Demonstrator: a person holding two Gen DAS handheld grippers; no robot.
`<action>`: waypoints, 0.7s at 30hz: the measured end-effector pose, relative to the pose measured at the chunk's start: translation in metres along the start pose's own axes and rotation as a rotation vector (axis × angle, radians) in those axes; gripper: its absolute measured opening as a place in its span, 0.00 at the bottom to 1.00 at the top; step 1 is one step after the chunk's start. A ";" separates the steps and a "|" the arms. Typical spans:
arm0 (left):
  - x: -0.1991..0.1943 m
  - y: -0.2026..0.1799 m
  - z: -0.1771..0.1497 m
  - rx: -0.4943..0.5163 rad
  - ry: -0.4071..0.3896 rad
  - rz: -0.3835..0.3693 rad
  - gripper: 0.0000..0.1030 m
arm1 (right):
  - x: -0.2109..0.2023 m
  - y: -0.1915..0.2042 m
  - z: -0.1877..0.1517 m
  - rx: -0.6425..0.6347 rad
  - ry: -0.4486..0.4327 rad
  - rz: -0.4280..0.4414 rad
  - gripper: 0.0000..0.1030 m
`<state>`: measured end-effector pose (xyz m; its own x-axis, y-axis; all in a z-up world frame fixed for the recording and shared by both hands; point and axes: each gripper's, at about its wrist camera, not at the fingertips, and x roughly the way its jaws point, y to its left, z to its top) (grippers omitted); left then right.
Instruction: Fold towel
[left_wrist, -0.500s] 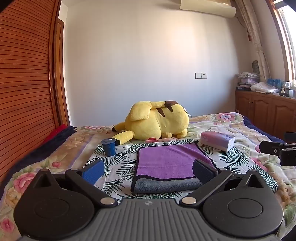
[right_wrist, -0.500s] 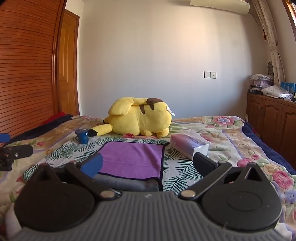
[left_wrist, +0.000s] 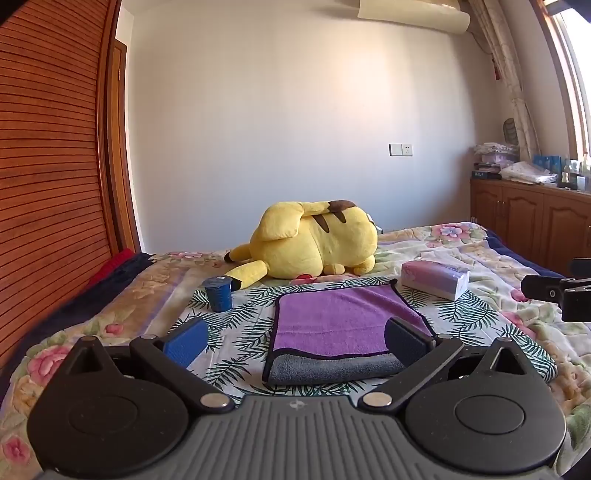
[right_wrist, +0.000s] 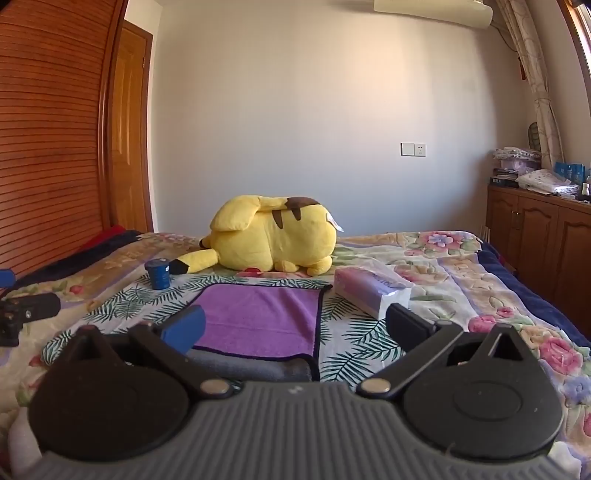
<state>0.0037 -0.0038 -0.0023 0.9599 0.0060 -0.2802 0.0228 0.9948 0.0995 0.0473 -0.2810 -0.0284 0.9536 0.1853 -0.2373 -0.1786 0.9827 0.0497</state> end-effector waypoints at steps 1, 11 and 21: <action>-0.001 0.000 0.000 0.000 0.000 0.000 0.84 | 0.000 -0.001 0.000 0.000 0.000 0.000 1.00; 0.000 0.000 -0.001 0.002 0.000 0.000 0.84 | 0.000 0.000 0.001 -0.001 0.001 -0.001 1.00; 0.000 0.000 -0.001 0.004 0.000 0.001 0.84 | 0.000 -0.001 0.001 -0.003 0.000 -0.002 1.00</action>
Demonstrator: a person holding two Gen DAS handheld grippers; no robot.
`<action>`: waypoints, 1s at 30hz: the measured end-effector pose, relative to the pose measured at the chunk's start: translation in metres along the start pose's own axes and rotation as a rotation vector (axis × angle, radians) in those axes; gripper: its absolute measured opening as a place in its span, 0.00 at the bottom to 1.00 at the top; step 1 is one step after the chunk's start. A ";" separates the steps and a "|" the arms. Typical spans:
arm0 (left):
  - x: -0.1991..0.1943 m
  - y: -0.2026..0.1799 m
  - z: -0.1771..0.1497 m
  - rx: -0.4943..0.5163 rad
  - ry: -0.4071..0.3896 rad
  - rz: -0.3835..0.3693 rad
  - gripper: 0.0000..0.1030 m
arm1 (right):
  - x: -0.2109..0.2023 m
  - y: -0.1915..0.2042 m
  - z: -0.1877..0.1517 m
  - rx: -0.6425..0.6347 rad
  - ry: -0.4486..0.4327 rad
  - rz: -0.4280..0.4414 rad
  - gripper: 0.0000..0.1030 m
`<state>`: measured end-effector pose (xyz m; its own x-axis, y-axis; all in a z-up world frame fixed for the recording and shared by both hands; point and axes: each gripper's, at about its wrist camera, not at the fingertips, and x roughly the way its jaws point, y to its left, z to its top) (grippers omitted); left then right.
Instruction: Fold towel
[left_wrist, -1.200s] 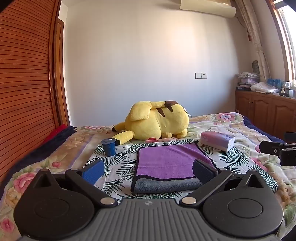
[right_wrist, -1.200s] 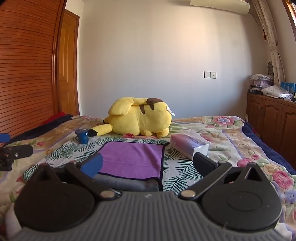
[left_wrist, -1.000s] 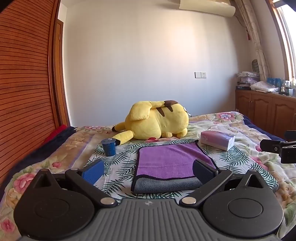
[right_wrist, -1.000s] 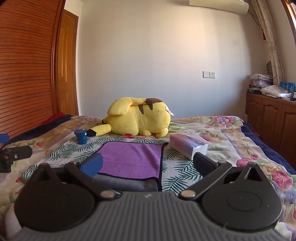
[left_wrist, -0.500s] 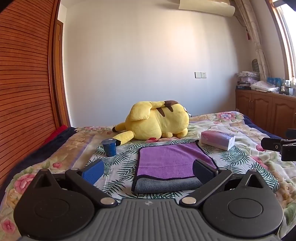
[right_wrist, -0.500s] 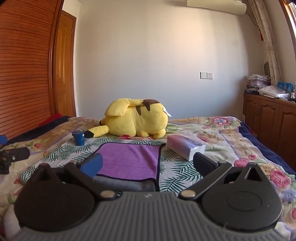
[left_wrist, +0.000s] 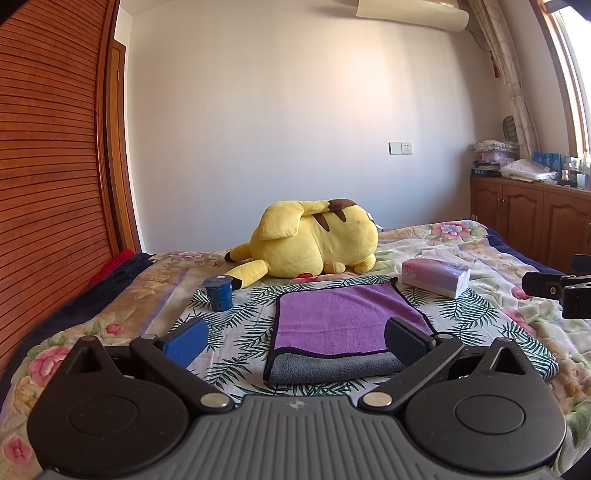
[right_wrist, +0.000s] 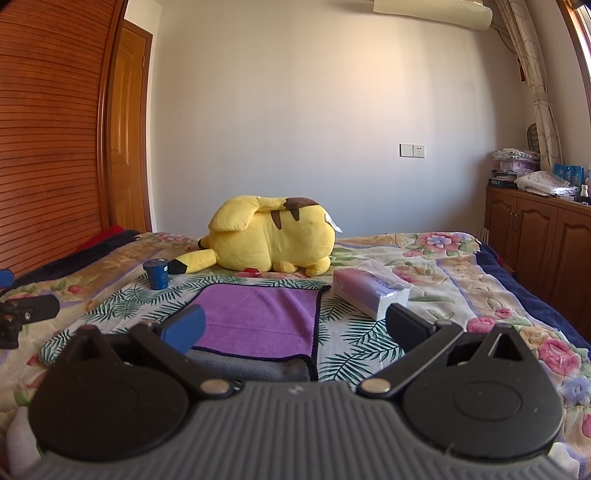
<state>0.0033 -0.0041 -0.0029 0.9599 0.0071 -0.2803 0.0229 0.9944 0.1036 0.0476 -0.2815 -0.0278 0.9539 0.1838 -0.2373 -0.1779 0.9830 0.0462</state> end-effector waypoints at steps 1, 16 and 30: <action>0.000 0.000 0.000 0.001 0.000 0.000 0.84 | 0.000 0.000 0.000 0.000 0.000 0.000 1.00; -0.003 0.001 0.000 0.003 0.000 0.000 0.84 | 0.000 0.001 0.000 -0.002 0.000 -0.001 1.00; -0.003 0.001 -0.001 0.006 0.001 0.002 0.84 | 0.000 0.002 0.000 -0.003 -0.001 -0.002 1.00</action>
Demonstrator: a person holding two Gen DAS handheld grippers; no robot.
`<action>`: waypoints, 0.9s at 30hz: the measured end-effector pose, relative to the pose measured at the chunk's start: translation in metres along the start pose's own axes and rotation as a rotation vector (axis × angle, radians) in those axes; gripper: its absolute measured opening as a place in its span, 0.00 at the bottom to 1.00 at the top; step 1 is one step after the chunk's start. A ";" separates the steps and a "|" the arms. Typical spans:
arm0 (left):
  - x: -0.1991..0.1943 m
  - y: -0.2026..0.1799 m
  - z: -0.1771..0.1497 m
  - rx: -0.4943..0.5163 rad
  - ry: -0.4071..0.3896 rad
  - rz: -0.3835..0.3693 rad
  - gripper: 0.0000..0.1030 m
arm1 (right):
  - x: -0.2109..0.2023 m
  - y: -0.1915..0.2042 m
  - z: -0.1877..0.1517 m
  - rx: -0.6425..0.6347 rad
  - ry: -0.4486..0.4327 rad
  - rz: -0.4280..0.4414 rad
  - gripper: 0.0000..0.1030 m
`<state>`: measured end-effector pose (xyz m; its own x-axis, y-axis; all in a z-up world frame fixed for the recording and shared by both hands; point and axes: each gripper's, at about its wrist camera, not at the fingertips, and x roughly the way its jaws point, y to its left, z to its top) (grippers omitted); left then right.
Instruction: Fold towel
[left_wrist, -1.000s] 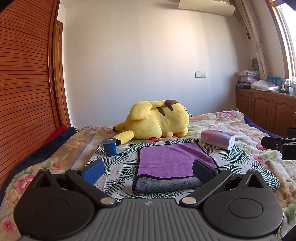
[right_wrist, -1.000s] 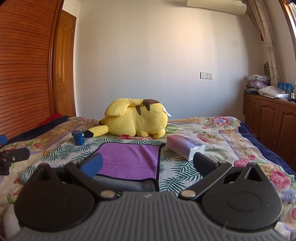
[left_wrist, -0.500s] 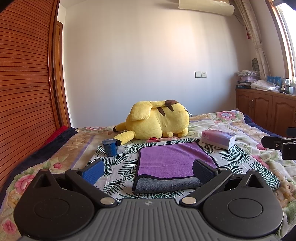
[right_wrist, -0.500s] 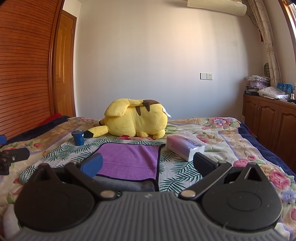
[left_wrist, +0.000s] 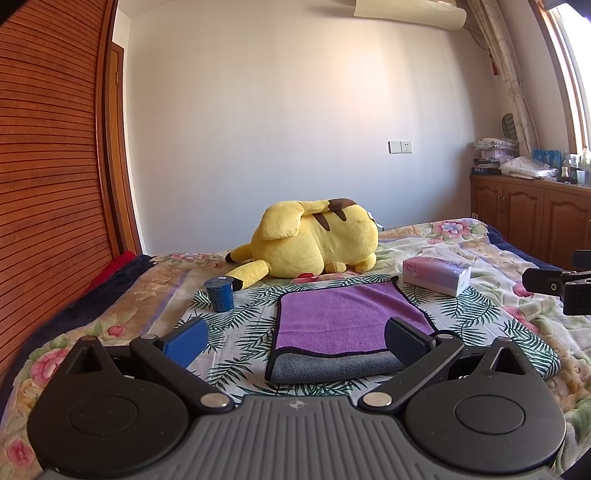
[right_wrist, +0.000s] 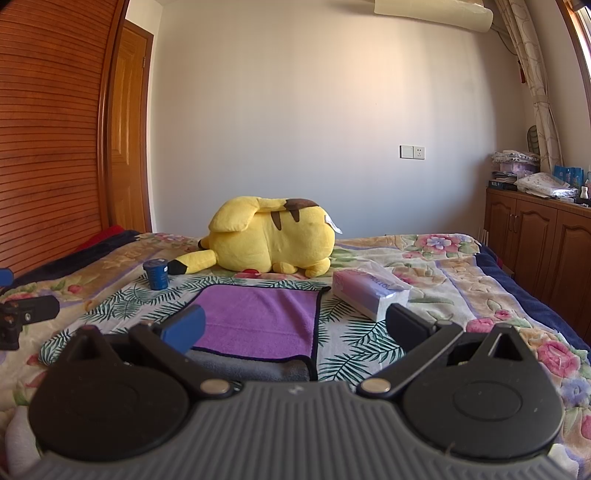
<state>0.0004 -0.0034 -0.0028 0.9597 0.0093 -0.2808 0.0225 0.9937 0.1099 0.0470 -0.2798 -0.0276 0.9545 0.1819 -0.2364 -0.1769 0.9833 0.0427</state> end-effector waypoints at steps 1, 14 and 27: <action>0.000 0.000 -0.001 0.000 0.000 0.000 0.84 | 0.000 0.000 0.000 0.000 0.000 0.000 1.00; 0.000 0.000 -0.001 0.003 0.001 0.000 0.84 | 0.000 0.001 0.000 -0.001 0.000 0.000 1.00; 0.007 0.005 -0.006 0.017 0.042 0.001 0.84 | 0.002 0.001 -0.001 -0.008 0.013 0.004 1.00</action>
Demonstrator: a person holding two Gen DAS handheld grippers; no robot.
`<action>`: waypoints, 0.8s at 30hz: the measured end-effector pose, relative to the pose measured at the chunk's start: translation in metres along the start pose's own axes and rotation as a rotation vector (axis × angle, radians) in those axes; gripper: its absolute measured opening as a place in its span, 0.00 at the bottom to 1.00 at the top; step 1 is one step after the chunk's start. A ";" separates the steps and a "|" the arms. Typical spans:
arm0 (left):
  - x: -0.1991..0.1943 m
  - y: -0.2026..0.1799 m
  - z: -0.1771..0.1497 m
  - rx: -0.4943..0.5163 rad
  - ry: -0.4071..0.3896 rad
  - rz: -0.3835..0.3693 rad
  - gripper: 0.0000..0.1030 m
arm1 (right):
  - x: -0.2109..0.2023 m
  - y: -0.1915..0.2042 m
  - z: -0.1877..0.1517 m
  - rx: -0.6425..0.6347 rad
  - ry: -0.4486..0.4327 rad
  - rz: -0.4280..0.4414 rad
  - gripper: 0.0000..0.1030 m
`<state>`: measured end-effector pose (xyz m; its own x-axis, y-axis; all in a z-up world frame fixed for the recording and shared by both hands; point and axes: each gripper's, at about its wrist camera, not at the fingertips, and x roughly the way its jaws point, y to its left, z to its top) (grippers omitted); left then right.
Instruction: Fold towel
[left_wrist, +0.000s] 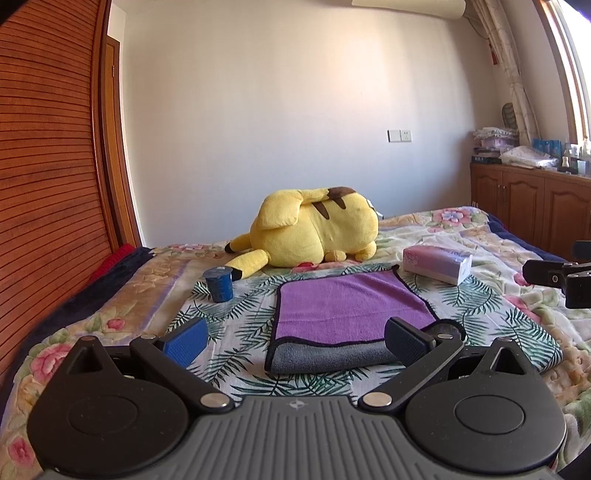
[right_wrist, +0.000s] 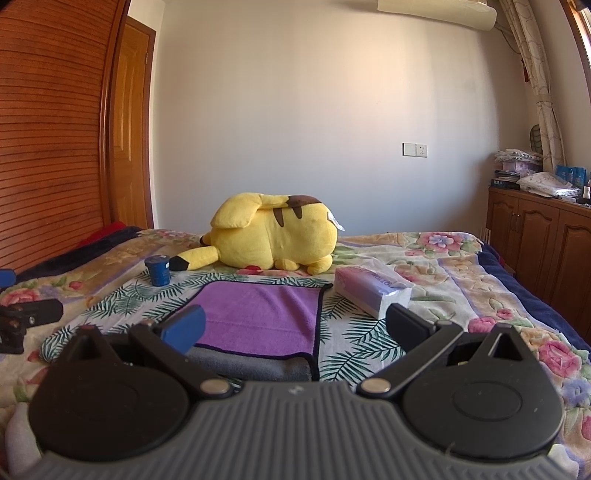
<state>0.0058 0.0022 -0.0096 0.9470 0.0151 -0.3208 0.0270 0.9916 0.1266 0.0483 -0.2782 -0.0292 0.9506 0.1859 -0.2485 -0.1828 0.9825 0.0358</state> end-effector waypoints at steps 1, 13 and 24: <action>0.001 0.000 0.000 0.003 0.006 -0.001 0.84 | 0.001 0.000 0.000 -0.002 0.005 0.003 1.00; 0.025 -0.003 -0.001 0.024 0.098 -0.010 0.84 | 0.025 -0.002 -0.002 0.016 0.104 0.027 1.00; 0.039 -0.004 0.001 0.023 0.141 -0.061 0.81 | 0.041 0.000 -0.004 0.016 0.154 0.056 1.00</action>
<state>0.0427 -0.0013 -0.0216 0.8892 -0.0258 -0.4569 0.0920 0.9881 0.1234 0.0860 -0.2708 -0.0428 0.8889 0.2378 -0.3915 -0.2295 0.9709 0.0687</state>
